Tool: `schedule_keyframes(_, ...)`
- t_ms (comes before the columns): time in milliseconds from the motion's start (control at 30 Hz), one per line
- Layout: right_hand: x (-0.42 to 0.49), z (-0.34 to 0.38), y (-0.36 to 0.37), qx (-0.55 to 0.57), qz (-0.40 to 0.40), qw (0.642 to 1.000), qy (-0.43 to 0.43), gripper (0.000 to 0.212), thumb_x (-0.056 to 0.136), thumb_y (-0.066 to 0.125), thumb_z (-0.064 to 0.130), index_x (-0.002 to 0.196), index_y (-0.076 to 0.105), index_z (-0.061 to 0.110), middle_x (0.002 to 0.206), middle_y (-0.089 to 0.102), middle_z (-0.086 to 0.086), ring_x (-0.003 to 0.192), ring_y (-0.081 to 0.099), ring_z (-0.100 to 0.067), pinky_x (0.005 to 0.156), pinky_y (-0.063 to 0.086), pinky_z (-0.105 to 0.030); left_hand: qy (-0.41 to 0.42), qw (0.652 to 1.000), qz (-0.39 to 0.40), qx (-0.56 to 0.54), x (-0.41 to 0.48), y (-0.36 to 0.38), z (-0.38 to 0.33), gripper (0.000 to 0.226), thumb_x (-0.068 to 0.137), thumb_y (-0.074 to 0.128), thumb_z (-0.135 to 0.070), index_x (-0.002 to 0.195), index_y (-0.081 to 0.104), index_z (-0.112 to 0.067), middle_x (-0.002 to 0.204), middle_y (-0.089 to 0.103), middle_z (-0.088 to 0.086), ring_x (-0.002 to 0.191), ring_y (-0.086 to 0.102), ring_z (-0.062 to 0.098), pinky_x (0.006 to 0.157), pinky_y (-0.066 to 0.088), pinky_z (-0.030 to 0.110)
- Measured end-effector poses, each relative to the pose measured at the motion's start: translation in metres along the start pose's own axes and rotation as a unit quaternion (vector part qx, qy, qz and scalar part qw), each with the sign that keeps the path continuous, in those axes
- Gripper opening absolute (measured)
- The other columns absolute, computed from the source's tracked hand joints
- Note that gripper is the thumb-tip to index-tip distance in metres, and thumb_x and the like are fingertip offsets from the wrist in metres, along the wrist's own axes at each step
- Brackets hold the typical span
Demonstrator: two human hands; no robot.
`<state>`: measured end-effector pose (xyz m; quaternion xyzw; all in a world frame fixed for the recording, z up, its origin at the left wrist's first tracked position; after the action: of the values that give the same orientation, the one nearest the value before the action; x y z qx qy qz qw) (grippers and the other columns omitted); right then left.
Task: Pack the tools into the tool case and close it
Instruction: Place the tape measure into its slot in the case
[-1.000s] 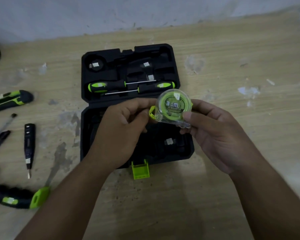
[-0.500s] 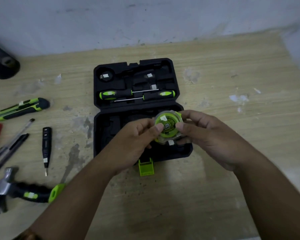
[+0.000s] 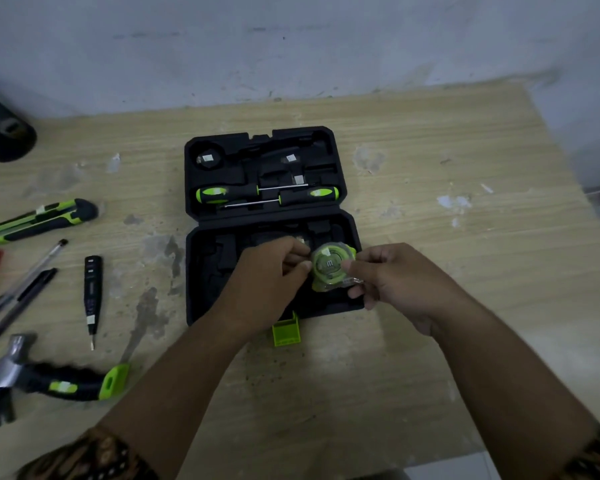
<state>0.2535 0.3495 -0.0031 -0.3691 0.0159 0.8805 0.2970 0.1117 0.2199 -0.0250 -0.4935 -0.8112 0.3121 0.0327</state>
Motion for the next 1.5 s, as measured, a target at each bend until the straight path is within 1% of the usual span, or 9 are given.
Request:
schedule_keyframes(300,-0.005,-0.007,0.010,-0.027,-0.039,0.999,0.011,0.017,0.089,0.069,0.020,0.091,0.067,0.003,0.069,0.063,-0.011,0.056,0.055,-0.014,0.052,0.046,-0.025,0.133,0.964,0.061,0.224,0.000,0.009,0.004,0.079,0.077,0.070,-0.056,0.143,0.040,-0.023,0.129,0.046,-0.008,0.117,0.038,0.012,0.097,0.040,0.028)
schedule_keyframes(500,-0.006,-0.004,0.015,-0.119,-0.068,0.990,-0.016,0.021,0.091,0.066,0.026,0.087,0.070,0.006,0.068,0.066,-0.014,0.048,0.053,-0.017,0.053,0.046,-0.031,0.152,0.950,0.026,0.272,0.000,0.023,0.008,0.071,0.077,0.064,-0.059,0.135,0.047,-0.023,0.120,0.052,-0.005,0.108,0.046,0.016,0.090,0.035,0.030)
schedule_keyframes(633,-0.006,0.000,0.017,-0.289,-0.139,0.944,-0.079,0.026,0.089,0.068,0.030,0.082,0.075,0.007,0.063,0.063,-0.004,0.051,0.052,-0.009,0.051,0.036,-0.016,0.164,0.933,0.026,0.319,0.006,0.023,0.002,0.071,0.077,0.060,-0.061,0.136,0.048,-0.023,0.119,0.053,-0.002,0.110,0.047,0.019,0.094,0.032,0.035)
schedule_keyframes(733,-0.003,-0.002,0.014,-0.253,-0.152,0.952,-0.088,0.023,0.084,0.075,0.026,0.087,0.075,0.003,0.070,0.069,-0.010,0.062,0.065,-0.023,0.063,0.056,-0.035,0.172,0.925,0.034,0.338,0.008,0.024,-0.002,0.071,0.077,0.059,-0.061,0.136,0.046,-0.023,0.115,0.050,-0.002,0.109,0.045,0.018,0.093,0.030,0.034)
schedule_keyframes(867,-0.003,-0.003,0.014,-0.267,-0.155,0.946,-0.095,0.020,0.081,0.078,0.023,0.081,0.075,0.003,0.069,0.070,-0.012,0.062,0.067,-0.027,0.072,0.058,-0.044,0.169,0.928,0.050,0.329,0.009,0.023,0.000,0.073,0.080,0.059,-0.063,0.141,0.041,-0.027,0.117,0.046,-0.005,0.112,0.043,0.016,0.093,0.027,0.032)
schedule_keyframes(967,-0.003,-0.006,0.019,-0.339,-0.142,0.925,-0.097,0.016,0.085,0.070,0.019,0.083,0.072,0.003,0.075,0.070,-0.014,0.072,0.067,-0.030,0.097,0.048,-0.046,0.163,0.937,0.067,0.302,0.011,0.021,0.003,0.077,0.079,0.061,-0.064,0.145,0.039,-0.029,0.114,0.044,-0.006,0.110,0.045,0.014,0.092,0.027,0.031)
schedule_keyframes(1133,-0.002,-0.015,0.020,-0.367,-0.149,0.914,-0.091,0.015,0.079,0.070,0.008,0.091,0.068,0.001,0.082,0.070,-0.013,0.077,0.064,-0.026,0.108,0.037,-0.040,0.159,0.959,0.091,0.214,0.016,0.020,0.007,0.078,0.073,0.073,-0.055,0.142,0.047,-0.028,0.111,0.048,-0.007,0.107,0.045,0.010,0.096,0.035,0.035)
schedule_keyframes(1267,-0.006,-0.014,0.021,-0.343,-0.136,0.916,-0.157,0.046,0.081,0.074,0.019,0.124,0.058,0.018,0.091,0.051,0.003,0.080,0.046,-0.011,0.064,0.035,-0.020,0.169,0.963,0.081,0.195,0.019,0.021,0.017,0.076,0.074,0.073,-0.054,0.140,0.051,-0.023,0.107,0.051,-0.005,0.103,0.045,0.012,0.094,0.039,0.038)
schedule_keyframes(1500,0.003,-0.012,0.023,-0.371,-0.118,0.894,-0.221,0.032,0.087,0.068,0.026,0.119,0.065,0.020,0.096,0.040,0.002,0.083,0.044,-0.011,0.069,0.036,-0.027,0.193,0.957,0.060,0.208,0.011,0.026,0.028,0.083,0.083,0.044,-0.067,0.143,0.046,-0.009,0.112,0.045,0.004,0.099,0.038,0.019,0.091,0.042,0.033)
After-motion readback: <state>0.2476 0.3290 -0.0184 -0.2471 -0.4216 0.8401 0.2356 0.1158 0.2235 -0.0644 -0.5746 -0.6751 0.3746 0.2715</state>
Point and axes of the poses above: each hand's wrist, its own x-axis towards the middle knuckle, its own y-axis out of the palm, z = x × y, the point moved 1 cm from there along x, towards the middle knuckle
